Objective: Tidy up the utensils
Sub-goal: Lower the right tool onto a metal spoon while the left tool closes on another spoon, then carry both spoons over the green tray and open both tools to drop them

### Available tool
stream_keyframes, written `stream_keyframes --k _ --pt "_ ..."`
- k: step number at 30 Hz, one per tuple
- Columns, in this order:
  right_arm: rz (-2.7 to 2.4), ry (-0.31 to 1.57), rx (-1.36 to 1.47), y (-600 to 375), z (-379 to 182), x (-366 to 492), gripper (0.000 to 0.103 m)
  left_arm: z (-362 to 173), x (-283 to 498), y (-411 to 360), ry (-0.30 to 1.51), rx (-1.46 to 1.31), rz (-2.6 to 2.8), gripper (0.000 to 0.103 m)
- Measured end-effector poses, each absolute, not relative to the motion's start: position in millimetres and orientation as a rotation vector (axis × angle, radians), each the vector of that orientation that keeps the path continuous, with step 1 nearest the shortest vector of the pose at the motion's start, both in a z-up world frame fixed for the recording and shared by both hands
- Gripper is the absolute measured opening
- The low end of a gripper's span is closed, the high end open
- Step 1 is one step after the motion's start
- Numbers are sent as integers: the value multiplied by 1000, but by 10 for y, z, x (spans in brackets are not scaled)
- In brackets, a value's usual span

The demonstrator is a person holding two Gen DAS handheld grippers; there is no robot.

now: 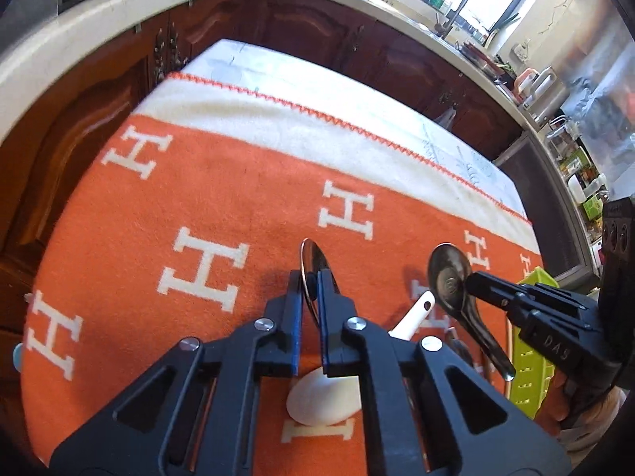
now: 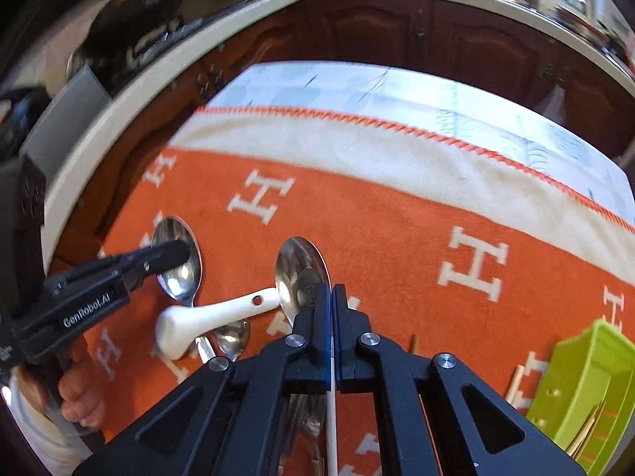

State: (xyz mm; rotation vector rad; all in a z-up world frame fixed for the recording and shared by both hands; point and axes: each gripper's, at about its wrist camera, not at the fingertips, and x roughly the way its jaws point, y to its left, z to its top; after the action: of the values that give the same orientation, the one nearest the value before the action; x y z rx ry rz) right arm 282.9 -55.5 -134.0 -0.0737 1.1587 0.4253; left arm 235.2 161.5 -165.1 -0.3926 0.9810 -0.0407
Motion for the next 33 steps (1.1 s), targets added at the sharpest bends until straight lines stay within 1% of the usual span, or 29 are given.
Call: stream_keyframes --k 11,23,28,33 --pt "371 1039 159 -1286 -665 2557 0 -746 2009 1455 843 -258 -65 2" --pt "294 923 311 -2330 -19 1646 0 331 1401 884 724 -131 -206 2" --pt "226 882 359 -2835 149 1195 0 588 1215 531 749 -120 -354 2" --pt "95 835 352 -3233 201 744 0 632 1138 -1 804 -79 -480 2"
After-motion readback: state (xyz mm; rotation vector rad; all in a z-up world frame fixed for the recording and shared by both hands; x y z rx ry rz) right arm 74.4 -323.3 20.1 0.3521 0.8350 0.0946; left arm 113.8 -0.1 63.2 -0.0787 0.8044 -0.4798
